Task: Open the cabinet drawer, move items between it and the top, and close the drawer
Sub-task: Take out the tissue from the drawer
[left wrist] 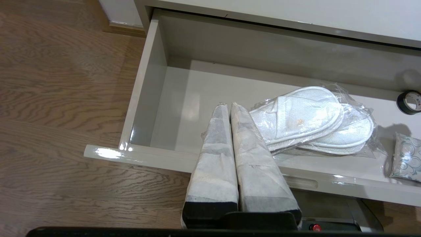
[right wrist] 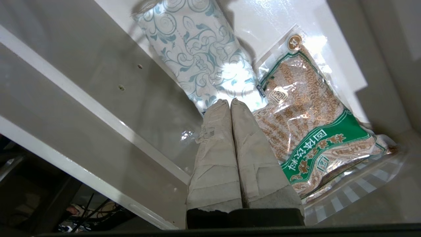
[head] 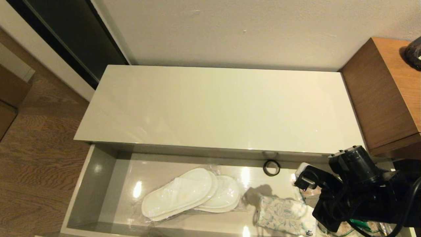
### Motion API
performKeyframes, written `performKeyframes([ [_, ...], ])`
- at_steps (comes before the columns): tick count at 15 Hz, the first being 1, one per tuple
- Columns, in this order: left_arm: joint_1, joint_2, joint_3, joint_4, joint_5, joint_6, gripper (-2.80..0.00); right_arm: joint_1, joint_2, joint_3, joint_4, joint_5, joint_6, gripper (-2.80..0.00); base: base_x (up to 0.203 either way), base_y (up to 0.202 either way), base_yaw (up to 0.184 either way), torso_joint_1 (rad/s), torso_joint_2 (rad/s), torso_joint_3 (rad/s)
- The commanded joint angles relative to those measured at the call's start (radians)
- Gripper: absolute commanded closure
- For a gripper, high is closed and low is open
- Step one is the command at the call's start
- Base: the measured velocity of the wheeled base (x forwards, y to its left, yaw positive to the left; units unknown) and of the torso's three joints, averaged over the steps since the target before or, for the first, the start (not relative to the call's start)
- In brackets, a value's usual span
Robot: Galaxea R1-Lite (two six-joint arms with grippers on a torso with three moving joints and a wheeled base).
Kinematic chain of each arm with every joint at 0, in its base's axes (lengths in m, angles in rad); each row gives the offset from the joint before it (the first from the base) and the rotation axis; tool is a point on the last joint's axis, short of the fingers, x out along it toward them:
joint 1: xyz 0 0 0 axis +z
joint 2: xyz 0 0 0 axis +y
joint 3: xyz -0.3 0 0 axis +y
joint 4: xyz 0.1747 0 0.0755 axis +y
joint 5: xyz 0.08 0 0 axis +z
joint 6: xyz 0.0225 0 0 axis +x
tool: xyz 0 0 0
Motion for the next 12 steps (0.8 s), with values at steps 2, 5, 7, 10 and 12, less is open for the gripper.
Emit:
performKeyframes([
  [2,0.000,0.001,0.000,0.000,0.000,-0.001,0.00,-0.015,0.019,-0.020,-0.003,0.001,-0.002,0.00,0.000,0.000,0.000,0.000,0.00,0.000],
  [5,0.000,0.001,0.000,0.000,0.000,-0.001,0.00,-0.020,0.053,-0.026,-0.008,0.002,-0.002,0.00,0.000,0.000,0.000,0.000,0.00,0.000],
  [7,0.000,0.001,0.000,0.000,0.001,-0.001,0.00,-0.020,0.077,-0.037,-0.010,0.001,-0.002,0.00,0.000,0.000,0.000,0.000,0.00,0.000],
  [10,0.000,0.001,0.000,0.000,0.000,-0.001,0.00,-0.020,0.112,-0.035,-0.071,0.009,-0.002,0.00,0.000,0.000,0.000,0.000,0.00,0.000],
  [12,0.000,0.001,0.000,0.000,0.000,-0.001,0.00,-0.020,0.134,-0.032,-0.102,0.010,-0.001,0.00,0.000,0.000,0.000,0.000,0.00,0.000],
])
